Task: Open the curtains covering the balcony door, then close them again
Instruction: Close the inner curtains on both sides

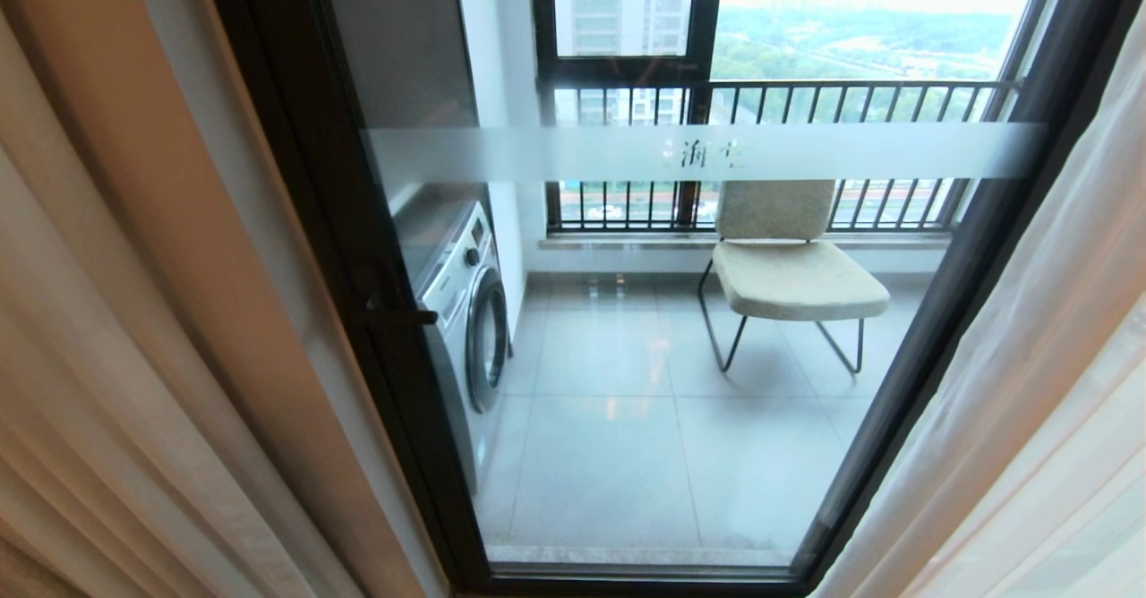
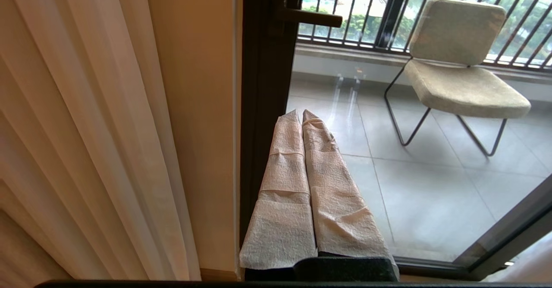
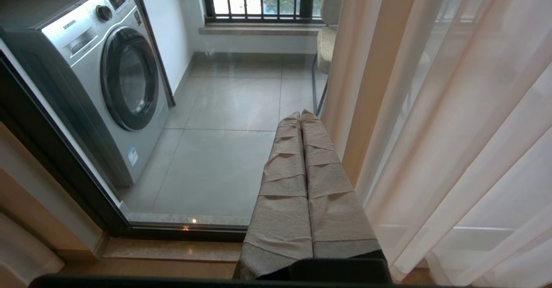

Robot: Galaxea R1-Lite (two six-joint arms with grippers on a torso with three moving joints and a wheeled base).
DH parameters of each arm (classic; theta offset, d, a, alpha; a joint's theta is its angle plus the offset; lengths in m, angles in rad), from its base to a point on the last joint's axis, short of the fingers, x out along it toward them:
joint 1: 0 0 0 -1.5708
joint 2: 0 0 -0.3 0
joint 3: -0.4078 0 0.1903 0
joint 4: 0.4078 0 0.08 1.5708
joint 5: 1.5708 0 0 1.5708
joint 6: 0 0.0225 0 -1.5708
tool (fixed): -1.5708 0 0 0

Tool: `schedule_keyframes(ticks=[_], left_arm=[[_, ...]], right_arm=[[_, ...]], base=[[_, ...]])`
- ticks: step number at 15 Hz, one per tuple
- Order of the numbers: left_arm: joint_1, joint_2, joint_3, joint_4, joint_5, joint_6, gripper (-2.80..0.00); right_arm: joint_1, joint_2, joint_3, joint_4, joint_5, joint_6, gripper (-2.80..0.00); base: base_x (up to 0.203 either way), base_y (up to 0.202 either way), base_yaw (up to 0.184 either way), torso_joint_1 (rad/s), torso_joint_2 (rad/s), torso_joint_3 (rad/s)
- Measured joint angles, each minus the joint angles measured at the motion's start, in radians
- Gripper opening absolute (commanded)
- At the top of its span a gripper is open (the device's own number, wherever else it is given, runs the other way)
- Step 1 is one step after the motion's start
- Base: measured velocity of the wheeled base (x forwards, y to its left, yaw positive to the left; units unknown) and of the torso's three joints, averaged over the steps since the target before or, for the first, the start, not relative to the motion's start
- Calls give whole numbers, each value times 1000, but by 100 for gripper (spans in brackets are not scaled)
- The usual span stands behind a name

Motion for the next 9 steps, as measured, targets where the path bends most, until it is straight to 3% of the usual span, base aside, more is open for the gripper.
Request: schedule_keyframes(ticks=[4, 9], left_arm=[[-1, 0, -16, 0, -4, 20, -280], [0, 8, -194, 119, 3, 22, -280]], right_arm=[[0, 0, 0, 0, 0, 0, -280], [1, 0, 0, 0, 0, 0, -280]], base=[[0, 0, 0, 0, 0, 0], [0, 0, 0, 0, 0, 0]])
